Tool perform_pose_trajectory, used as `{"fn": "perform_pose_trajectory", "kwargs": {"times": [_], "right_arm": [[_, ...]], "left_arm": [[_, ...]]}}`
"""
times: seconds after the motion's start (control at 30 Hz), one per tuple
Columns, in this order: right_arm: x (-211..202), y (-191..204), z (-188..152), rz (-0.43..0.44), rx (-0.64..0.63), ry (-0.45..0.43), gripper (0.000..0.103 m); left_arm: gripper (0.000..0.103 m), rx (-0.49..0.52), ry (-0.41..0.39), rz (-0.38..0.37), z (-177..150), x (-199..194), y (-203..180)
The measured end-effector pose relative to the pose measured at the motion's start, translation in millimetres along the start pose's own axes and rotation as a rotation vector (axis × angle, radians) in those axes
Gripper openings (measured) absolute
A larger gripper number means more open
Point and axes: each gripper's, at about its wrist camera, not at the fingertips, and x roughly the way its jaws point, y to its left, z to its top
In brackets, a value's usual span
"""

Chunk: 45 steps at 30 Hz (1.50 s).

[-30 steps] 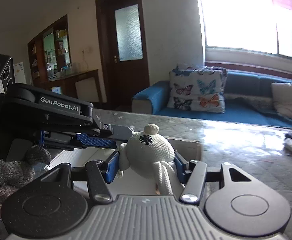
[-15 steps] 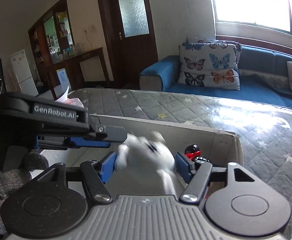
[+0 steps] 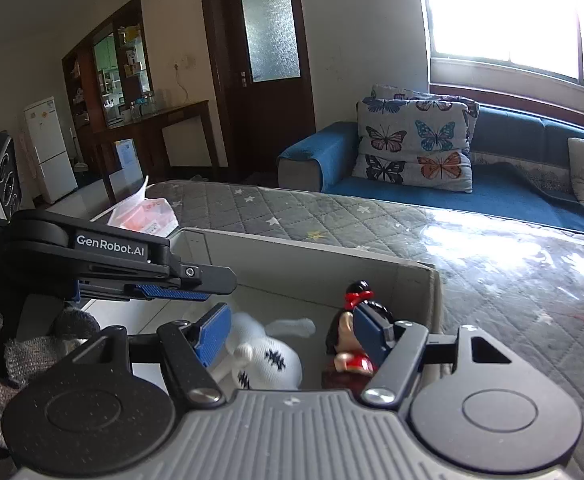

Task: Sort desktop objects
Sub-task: 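Lift the bunny, carry it into the grey box and release, then move both grippers down to the red horned ball toy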

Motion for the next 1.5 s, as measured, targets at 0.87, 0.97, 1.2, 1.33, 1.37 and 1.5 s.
{"fn": "perform_pose_trajectory", "kwargs": {"times": [0.87, 0.97, 1.2, 1.33, 1.37, 1.5], "right_arm": [[-132.2, 24.7, -102.2, 0.053, -0.063, 0.034, 0.078], [-134.4, 26.6, -110.9, 0.057, -0.065, 0.060, 0.078], [-137.7, 26.3, -129.6, 0.055, -0.063, 0.104, 0.078], [-139.4, 22.8, -136.6, 0.049, -0.057, 0.125, 0.079], [-139.2, 21.7, -138.3, 0.049, -0.054, 0.131, 0.079], [-136.1, 20.2, -144.9, 0.044, -0.052, 0.153, 0.079]], "left_arm": [[0.034, 0.147, 0.078, -0.057, -115.1, -75.1, -45.8], [0.034, 0.157, 0.088, -0.068, -122.7, -79.6, -49.3], [0.034, 0.206, 0.168, -0.114, -140.0, -67.9, -66.8], [0.034, 0.235, 0.225, -0.124, -147.4, -54.6, -75.8], [0.034, 0.242, 0.234, -0.122, -149.1, -51.5, -77.2], [0.034, 0.246, 0.269, -0.116, -155.4, -41.4, -79.0]]}}
